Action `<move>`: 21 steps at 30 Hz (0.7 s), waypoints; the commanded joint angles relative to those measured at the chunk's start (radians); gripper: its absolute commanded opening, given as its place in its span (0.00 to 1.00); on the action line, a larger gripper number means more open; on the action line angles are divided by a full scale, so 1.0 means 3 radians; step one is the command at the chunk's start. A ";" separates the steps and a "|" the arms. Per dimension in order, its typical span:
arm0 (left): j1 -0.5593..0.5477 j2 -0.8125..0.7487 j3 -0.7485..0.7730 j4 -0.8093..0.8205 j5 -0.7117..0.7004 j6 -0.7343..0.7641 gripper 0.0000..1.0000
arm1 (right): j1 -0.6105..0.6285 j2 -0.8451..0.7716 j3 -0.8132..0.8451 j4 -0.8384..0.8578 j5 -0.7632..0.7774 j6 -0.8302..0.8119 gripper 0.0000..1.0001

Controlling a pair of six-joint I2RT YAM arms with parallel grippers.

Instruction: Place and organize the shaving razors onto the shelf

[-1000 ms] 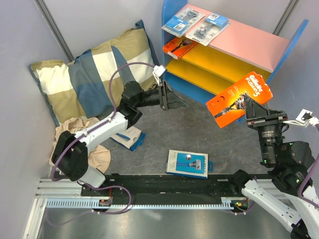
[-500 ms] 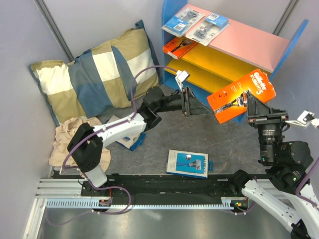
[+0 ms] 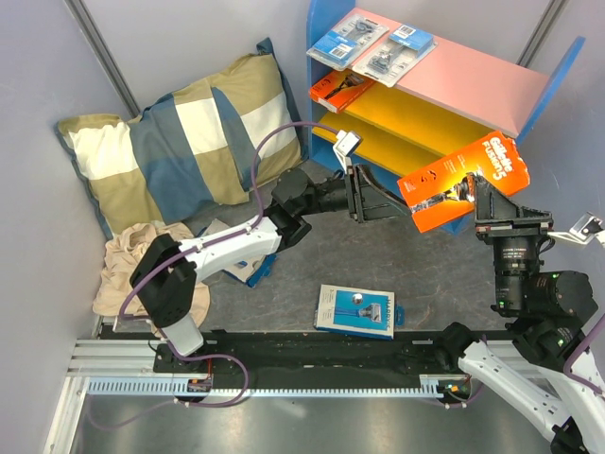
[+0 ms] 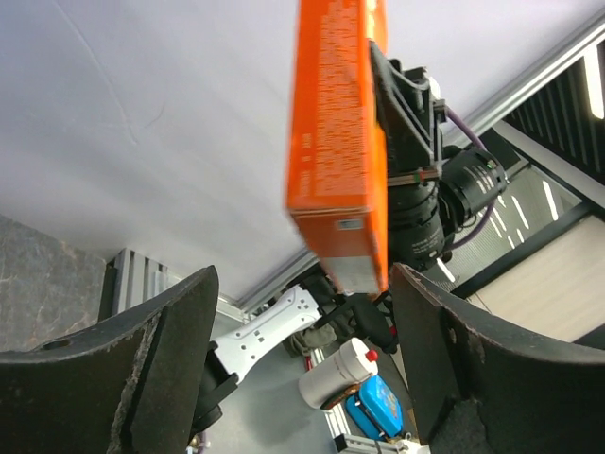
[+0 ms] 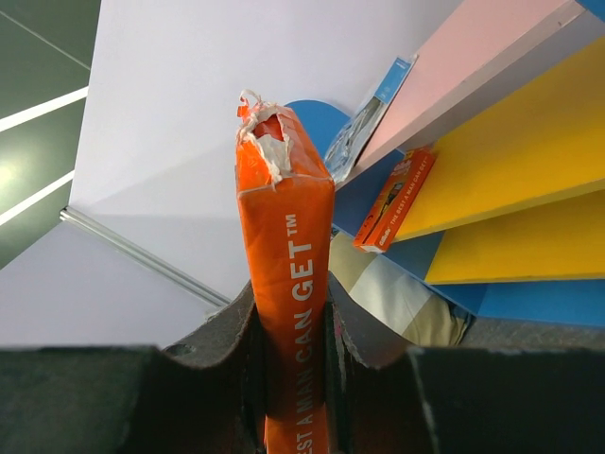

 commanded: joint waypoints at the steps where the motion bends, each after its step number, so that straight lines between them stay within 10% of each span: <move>1: -0.0071 -0.0207 -0.0020 0.0357 -0.0073 0.0004 0.80 | 0.0015 -0.0036 0.0004 0.0031 0.0056 0.0019 0.18; 21: -0.0215 -0.0115 0.0148 0.0301 -0.0185 0.0040 0.47 | 0.0010 -0.0005 -0.0047 -0.0010 -0.0092 0.0193 0.18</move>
